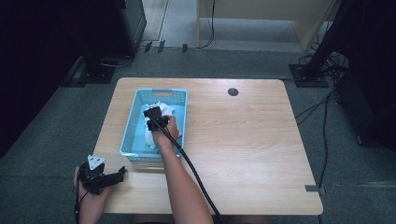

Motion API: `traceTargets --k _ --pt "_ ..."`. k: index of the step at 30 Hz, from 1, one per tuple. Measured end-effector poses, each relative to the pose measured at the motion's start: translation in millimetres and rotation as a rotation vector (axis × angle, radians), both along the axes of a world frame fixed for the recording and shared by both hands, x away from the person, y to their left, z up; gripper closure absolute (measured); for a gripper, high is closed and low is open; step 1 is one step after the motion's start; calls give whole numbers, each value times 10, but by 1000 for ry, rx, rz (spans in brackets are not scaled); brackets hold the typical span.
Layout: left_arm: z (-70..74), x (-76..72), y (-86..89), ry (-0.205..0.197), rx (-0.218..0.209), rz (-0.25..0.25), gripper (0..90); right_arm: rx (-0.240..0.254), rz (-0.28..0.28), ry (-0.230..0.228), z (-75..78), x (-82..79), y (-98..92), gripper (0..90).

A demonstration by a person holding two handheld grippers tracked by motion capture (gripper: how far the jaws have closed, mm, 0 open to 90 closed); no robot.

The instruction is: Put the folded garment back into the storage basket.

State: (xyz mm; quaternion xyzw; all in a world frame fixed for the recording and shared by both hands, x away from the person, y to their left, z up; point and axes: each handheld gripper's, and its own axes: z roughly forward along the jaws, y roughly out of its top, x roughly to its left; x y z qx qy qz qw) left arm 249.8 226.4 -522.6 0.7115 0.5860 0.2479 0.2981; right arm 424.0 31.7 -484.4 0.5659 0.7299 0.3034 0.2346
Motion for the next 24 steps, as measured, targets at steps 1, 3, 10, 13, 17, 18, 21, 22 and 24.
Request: traceTargets --k 1,3,10,13,17,18,21,22,24 --pt "0 0 0 0 0 0 0 -2 -1 6 -7 4 4 725" --pt "0 0 0 0 1 0 0 -3 0 11 -17 9 6 724" --pt "0 0 0 1 1 -1 0 -1 44 37 -78 17 25 522" --pt "0 0 0 1 1 -2 0 49 86 54 -66 16 28 348" --pt "0 0 0 0 0 -1 0 70 97 57 -23 27 14 94" --pt "0 0 0 0 0 -1 0 67 93 56 -14 30 9 76" --pt "1 0 1 1 2 -2 0 38 103 27 27 28 -9 0" --pt "1 0 1 1 2 -2 0 30 108 17 40 27 -17 0" --pt "1 0 1 2 2 -2 0 27 105 12 57 24 -23 0"
